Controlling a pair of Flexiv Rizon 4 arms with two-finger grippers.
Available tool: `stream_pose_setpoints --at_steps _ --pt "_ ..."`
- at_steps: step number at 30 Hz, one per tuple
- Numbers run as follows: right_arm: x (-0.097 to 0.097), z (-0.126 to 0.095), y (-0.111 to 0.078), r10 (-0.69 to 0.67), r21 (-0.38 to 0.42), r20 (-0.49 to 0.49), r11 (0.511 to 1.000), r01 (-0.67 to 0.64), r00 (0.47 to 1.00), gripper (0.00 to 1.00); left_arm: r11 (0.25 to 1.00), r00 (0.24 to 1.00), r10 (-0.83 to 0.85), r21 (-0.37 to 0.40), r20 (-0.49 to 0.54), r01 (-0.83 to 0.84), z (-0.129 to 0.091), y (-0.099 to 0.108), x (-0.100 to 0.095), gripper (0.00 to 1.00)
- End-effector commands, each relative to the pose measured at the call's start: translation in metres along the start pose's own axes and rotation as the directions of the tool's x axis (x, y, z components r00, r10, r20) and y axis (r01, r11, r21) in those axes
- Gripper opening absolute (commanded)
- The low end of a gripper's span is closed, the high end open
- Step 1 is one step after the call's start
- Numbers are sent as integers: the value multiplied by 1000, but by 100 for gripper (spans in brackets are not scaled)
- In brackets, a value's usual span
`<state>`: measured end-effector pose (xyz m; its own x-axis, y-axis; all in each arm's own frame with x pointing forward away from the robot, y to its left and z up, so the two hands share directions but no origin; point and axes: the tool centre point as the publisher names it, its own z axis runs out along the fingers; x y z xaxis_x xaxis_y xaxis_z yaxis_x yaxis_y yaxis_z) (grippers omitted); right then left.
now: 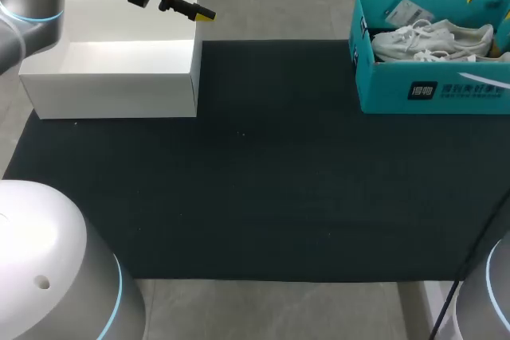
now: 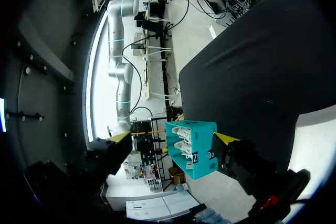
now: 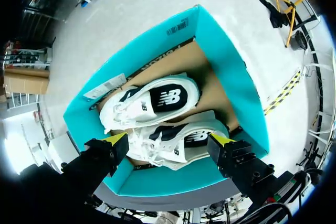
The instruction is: Take the shoe out of the shoebox, open the shoe tongue, remove and reinsert the insole, then place the shoe into the shoebox
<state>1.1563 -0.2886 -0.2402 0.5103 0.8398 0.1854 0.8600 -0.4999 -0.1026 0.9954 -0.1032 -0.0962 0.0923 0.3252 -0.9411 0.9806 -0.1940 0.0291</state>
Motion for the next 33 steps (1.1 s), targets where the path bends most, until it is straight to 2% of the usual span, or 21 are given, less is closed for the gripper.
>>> stream_pose_setpoints --at_steps 1,2,15,17,19,20,21,22,23,24,25,26,30,33 --pt "2 -9 -52 -43 -293 40 954 53 998 100 1000 1000 1 2 -2 -1 0 1 0 100" --pt "4 -14 -54 -37 -287 21 957 42 999 100 1000 1000 1 2 -2 -1 0 1 0 100" --pt "4 -14 -54 -37 -287 21 957 42 999 100 1000 1000 1 2 -2 -1 0 1 0 100" --pt "9 -18 -60 -33 -337 123 939 73 992 100 970 982 -174 -188 -76 157 11 12 -9 100" --pt "12 -18 -71 -15 -384 179 919 84 984 100 884 915 -385 -334 -121 327 16 21 -14 100" --pt "13 -18 -75 -8 -409 219 907 99 976 100 819 874 -472 -426 -117 385 16 28 -13 100" --pt "13 -17 -81 1 -427 246 898 107 969 100 764 834 -540 -481 -110 431 16 32 -13 100" --pt "14 -16 -87 0 -435 261 893 117 965 100 722 810 -579 -519 -92 457 14 34 -14 100" --pt "15 -15 -92 -4 -439 277 889 130 961 100 624 744 -666 -587 -53 516 13 39 -15 100" --pt "15 -15 -96 -2 -445 290 885 137 957 100 570 711 -702 -624 -33 534 11 41 -15 100" --pt "15 -14 -101 -6 -450 300 881 147 954 100 477 656 -754 -658 34 583 8 44 -16 100" --pt "15 -14 -106 -11 -449 310 880 156 951 100 381 593 -800 -689 89 617 5 48 -15 100" --pt "8 -15 -123 -19 -453 300 877 159 954 100 140 464 -838 -710 286 690 -6 56 -13 100" --pt "2 -16 -134 -19 -451 255 882 137 967 100 40 414 -831 -703 370 710 -14 64 -5 100"
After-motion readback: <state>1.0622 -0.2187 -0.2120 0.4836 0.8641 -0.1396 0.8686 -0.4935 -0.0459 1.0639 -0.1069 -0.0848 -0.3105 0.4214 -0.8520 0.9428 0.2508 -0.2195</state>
